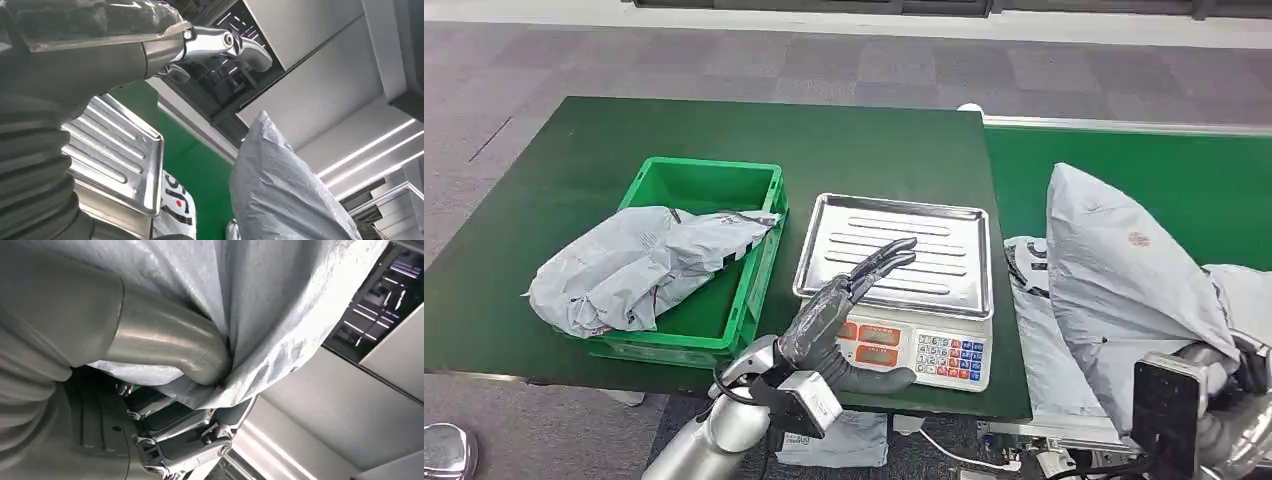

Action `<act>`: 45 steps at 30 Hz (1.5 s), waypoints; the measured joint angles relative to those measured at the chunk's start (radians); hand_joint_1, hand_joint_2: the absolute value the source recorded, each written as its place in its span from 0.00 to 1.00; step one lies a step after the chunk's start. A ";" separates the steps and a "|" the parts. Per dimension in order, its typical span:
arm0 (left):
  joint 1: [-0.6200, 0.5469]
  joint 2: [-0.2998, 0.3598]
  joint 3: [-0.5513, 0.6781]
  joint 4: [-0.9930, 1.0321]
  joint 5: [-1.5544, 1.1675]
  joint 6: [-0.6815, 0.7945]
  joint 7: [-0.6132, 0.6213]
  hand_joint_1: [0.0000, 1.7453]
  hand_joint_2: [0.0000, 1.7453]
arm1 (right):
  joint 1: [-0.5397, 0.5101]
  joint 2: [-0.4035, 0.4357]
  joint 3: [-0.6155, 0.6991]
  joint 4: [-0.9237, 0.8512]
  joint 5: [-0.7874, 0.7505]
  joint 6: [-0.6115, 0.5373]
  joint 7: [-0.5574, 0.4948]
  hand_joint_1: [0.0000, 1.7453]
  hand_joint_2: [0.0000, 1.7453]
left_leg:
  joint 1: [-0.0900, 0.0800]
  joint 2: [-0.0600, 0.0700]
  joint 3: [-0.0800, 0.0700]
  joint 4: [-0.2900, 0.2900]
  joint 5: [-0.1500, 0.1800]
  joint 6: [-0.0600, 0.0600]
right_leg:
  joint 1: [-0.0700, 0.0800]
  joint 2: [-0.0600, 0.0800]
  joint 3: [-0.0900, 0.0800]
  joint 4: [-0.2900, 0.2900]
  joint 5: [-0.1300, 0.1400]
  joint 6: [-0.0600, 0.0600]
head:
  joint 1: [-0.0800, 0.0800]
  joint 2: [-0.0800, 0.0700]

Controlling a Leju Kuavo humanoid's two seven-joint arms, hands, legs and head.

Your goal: Moved the parcel from conveyor to table for the left to box.

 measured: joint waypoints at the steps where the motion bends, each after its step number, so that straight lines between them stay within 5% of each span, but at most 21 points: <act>1: 0.000 0.000 0.000 0.000 0.000 0.000 0.000 0.00 1.00 | 0.000 0.000 0.000 0.000 0.000 0.000 0.000 1.00 1.00 | 0.000 0.000 0.000 0.000 0.000 0.000 | 0.000 0.000 0.000 0.000 0.000 0.000 | 0.000 0.000; 45: 0.003 0.000 0.000 0.000 -0.012 0.002 0.001 0.00 1.00 | 0.001 0.000 0.000 0.007 0.000 0.003 0.002 1.00 1.00 | 0.000 0.000 0.000 0.000 0.000 0.000 | 0.000 0.000 0.000 0.000 0.000 0.000 | 0.000 0.000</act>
